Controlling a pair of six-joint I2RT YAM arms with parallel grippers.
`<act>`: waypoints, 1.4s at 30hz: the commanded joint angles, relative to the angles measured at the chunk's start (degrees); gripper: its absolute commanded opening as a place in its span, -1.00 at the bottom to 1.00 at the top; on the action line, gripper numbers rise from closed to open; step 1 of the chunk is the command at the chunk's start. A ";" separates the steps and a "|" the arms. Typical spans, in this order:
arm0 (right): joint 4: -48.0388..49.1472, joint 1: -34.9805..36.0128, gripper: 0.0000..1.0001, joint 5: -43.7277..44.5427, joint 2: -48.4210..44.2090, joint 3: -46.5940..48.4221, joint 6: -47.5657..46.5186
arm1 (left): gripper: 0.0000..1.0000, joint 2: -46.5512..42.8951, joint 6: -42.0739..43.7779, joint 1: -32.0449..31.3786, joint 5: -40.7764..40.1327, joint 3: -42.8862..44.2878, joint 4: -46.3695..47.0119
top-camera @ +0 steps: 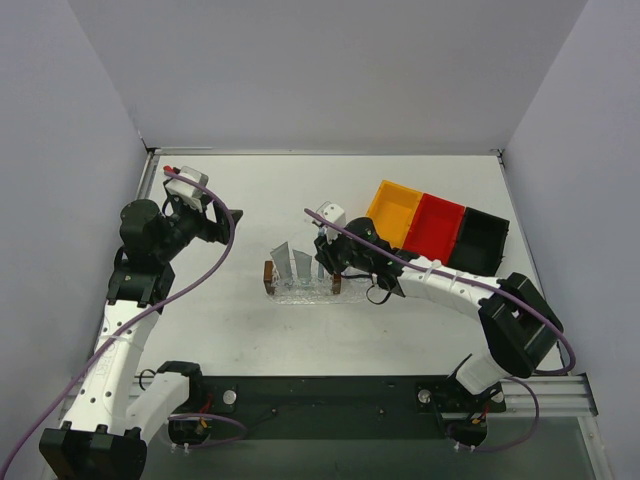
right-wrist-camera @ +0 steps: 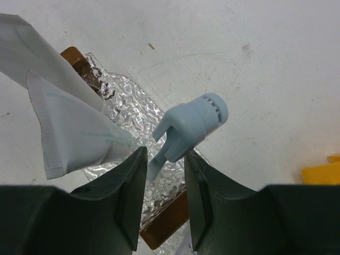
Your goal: Prepare toiletry sets of a toothbrush and toothpaste on the tray
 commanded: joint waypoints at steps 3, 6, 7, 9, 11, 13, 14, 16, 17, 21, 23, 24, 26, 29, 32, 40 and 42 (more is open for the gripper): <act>0.84 0.18 -0.40 -0.60 -3.00 2.18 0.63 | 0.74 -0.64 0.19 0.35 0.72 -0.23 2.84; 0.66 0.26 -0.40 -0.86 -3.26 2.36 0.72 | 0.74 -0.73 0.28 0.44 0.72 -0.15 2.75; 0.57 0.26 -0.40 -0.95 -3.35 2.45 0.81 | 0.74 -0.73 0.28 0.44 0.72 -0.15 2.75; 0.40 0.26 -0.40 -1.12 -3.61 2.54 0.90 | 0.74 -0.55 0.37 0.35 0.72 -0.15 2.67; 0.31 0.26 -0.40 -1.39 -3.70 2.71 1.07 | 0.74 -0.55 0.37 0.35 0.72 -0.06 2.66; 0.13 0.26 -0.40 -1.65 -3.96 2.80 1.16 | 0.74 -0.46 0.37 0.44 0.64 -0.06 2.66; 0.13 0.18 -0.40 -1.65 -3.96 2.80 1.25 | 0.74 -0.38 0.37 0.35 0.72 -0.06 2.66; 0.04 0.26 -0.40 -1.74 -4.14 2.97 1.25 | 0.73 -0.29 0.37 0.44 0.73 -0.15 2.75; -0.04 0.18 -0.40 -1.74 -4.40 3.06 1.33 | 0.74 -0.29 0.19 0.44 0.72 0.03 2.67; -0.40 0.18 -0.40 -2.01 -4.93 3.33 1.51 | 0.74 -0.29 0.37 0.44 0.72 0.03 2.58; -0.66 0.26 -0.40 -2.27 -5.11 3.50 1.60 | 0.74 -0.20 0.28 0.35 0.81 0.03 2.58; -0.75 0.18 -0.40 -2.27 -5.19 3.59 1.60 | 0.74 -0.20 0.28 0.35 0.90 0.03 2.58; -0.66 0.26 -0.40 -2.27 -5.28 3.68 1.77 | 0.73 -0.20 0.28 0.44 0.81 0.12 2.58; -0.83 0.18 -0.40 -2.44 -5.54 3.77 1.77 | 0.74 -0.20 0.28 0.44 0.73 0.20 2.49; -1.01 0.18 -0.40 -2.36 -6.07 3.85 1.69 | 0.74 -0.20 0.28 0.44 0.72 0.12 2.58; -1.98 0.17 -0.40 -2.36 -8.45 4.03 1.77 | 0.74 -0.20 0.28 0.44 0.72 0.12 2.49; -2.06 0.00 -0.40 -2.36 -8.97 4.03 1.60 | 0.74 -0.29 0.28 0.44 0.64 0.12 2.40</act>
